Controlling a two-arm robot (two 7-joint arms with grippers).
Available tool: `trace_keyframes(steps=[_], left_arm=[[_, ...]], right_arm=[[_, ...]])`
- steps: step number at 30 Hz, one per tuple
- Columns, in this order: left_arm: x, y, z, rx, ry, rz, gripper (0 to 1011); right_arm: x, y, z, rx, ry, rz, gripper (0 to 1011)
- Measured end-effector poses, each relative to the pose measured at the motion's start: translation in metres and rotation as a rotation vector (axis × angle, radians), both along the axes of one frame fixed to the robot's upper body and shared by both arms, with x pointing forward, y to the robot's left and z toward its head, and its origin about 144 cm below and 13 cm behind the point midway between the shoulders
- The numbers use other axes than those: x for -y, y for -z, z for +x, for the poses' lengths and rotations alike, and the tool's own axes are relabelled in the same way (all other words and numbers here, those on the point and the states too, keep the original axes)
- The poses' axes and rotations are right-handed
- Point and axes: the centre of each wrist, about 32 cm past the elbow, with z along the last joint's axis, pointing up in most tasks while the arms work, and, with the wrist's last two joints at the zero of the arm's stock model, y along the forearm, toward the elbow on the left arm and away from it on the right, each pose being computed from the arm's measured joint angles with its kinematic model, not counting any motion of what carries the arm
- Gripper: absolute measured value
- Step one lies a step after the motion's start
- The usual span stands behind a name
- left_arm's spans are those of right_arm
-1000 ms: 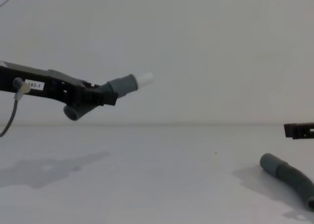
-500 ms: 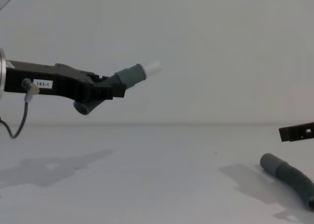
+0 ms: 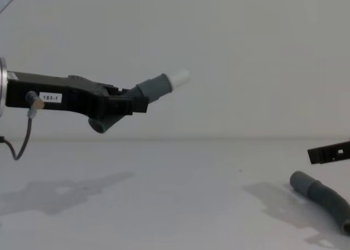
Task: Use both hands to pick up one end of the pipe from the table, align the ends, and insert them.
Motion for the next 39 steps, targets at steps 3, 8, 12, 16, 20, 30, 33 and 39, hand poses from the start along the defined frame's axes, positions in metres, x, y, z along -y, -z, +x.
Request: trace_keyframes(steps=[3, 8, 12, 16, 20, 30, 33, 39], left_arm=[[-0.002, -0.001, 0.001, -0.01, 0.026, 0.001, 306], [-0.003, -0.003, 0.004, -0.013, 0.066, 0.01, 306], [-0.004, -0.005, 0.007, -0.001, 0.096, 0.017, 306], [-0.004, -0.007, 0.011, 0.016, 0.122, 0.025, 307], [-0.003, -0.01, 0.014, 0.033, 0.145, 0.034, 306], [-0.002, -0.014, 0.018, 0.053, 0.173, 0.045, 306], [-0.002, -0.014, 0.019, 0.056, 0.178, 0.047, 306], [-0.002, -0.015, 0.02, 0.061, 0.185, 0.049, 306]], right_arm=[[0.0, 0.002, 0.002, -0.007, 0.0, 0.001, 1000], [0.0, 0.006, 0.005, -0.018, 0.0, 0.006, 1001], [0.0, 0.01, 0.007, -0.023, 0.0, 0.01, 1001], [0.0, 0.013, 0.009, -0.03, 0.001, 0.014, 1001], [0.0, 0.018, 0.012, -0.035, 0.003, 0.017, 1001], [0.0, 0.028, 0.016, -0.055, 0.011, 0.02, 1001], [0.0, 0.031, 0.016, -0.06, 0.012, 0.022, 1001], [-0.001, 0.037, 0.018, -0.072, 0.012, 0.029, 1000]])
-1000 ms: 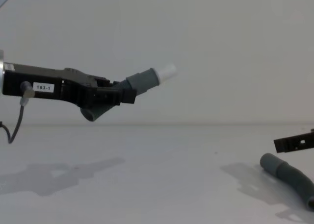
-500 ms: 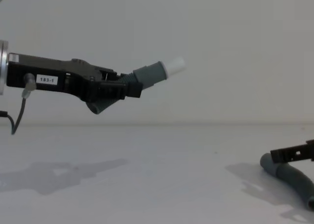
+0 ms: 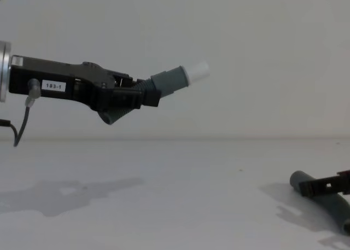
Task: Use both hands to pick up one end of the pipe from the table, align the ends, and insert them.
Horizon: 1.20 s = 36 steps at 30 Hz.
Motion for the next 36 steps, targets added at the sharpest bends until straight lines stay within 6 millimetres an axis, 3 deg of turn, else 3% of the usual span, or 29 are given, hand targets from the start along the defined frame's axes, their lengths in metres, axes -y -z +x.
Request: trace_keyframes(steps=[30, 36], left_arm=[[0.0, -0.001, 0.001, 0.007, 0.01, 0.004, 306], [0.0, -0.001, 0.002, 0.007, 0.011, 0.004, 307]], right_arm=[[0.0, 0.022, 0.01, -0.021, 0.003, 0.026, 1001], [0.0, 0.024, 0.011, -0.021, 0.003, 0.027, 894]])
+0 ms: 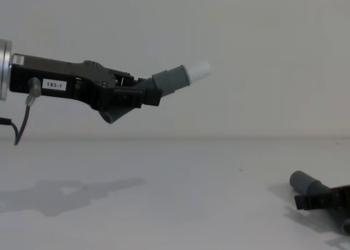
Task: Use both hands to pick up one end of the pipe from the table, align the ends, and insert them.
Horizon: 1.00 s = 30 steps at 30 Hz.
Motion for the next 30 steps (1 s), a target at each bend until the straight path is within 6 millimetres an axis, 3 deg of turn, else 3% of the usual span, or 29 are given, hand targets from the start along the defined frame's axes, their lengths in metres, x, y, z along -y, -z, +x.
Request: trace_keyframes(steps=[9, 18, 22, 30], left_arm=[[0.0, -0.0002, 0.0001, 0.0, 0.0, 0.0, 306], [0.0, -0.0002, 0.0, 0.0, 0.0, 0.0, 306], [0.0, -0.0002, 0.0, 0.0, 0.0, 0.0, 306], [0.0, -0.0002, 0.0, 0.0, 0.0, 0.0, 306]], right_arm=[[-0.0002, 0.002, 0.0001, 0.001, 0.001, 0.001, 640], [-0.0005, 0.0032, 0.0, -0.001, 0.0, 0.003, 306], [-0.0006, 0.0033, -0.0001, -0.001, -0.001, 0.003, 245], [-0.0006, 0.0036, -0.0001, -0.001, -0.001, 0.003, 226]])
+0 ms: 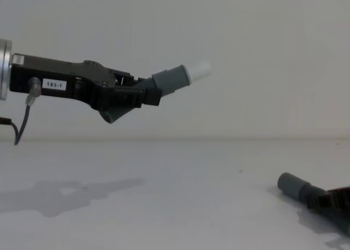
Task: Use both hands to pick up one end of the pipe from the table, align the ends, and insert them.
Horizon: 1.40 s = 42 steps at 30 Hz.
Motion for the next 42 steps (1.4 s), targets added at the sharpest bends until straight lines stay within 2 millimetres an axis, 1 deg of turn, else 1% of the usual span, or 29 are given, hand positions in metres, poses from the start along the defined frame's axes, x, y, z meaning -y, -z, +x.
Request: trace_keyframes(steps=[10, 21, 32, 34, 35, 42], left_arm=[[0.0, 0.0, 0.0, 0.0, 0.0, 0.0, 306], [0.0, 0.0, 0.001, 0.018, 0.025, 0.015, 306], [0.001, 0.002, 0.01, 0.093, 0.112, 0.06, 306], [0.002, 0.003, 0.012, 0.109, 0.129, 0.068, 306], [0.003, 0.003, 0.014, 0.118, 0.139, 0.074, 306], [0.004, 0.004, 0.017, 0.144, 0.168, 0.09, 306]], right_arm=[[0.003, -0.002, 0.0, 0.03, -0.034, -0.021, 226], [0.012, -0.012, -0.002, 0.129, -0.147, -0.081, 223], [0.024, -0.03, -0.007, 0.231, -0.297, -0.172, 223], [0.028, -0.036, -0.01, 0.261, -0.346, -0.21, 224], [0.028, -0.036, -0.01, 0.261, -0.346, -0.21, 224], [0.036, -0.053, -0.016, 0.318, -0.449, -0.313, 223]])
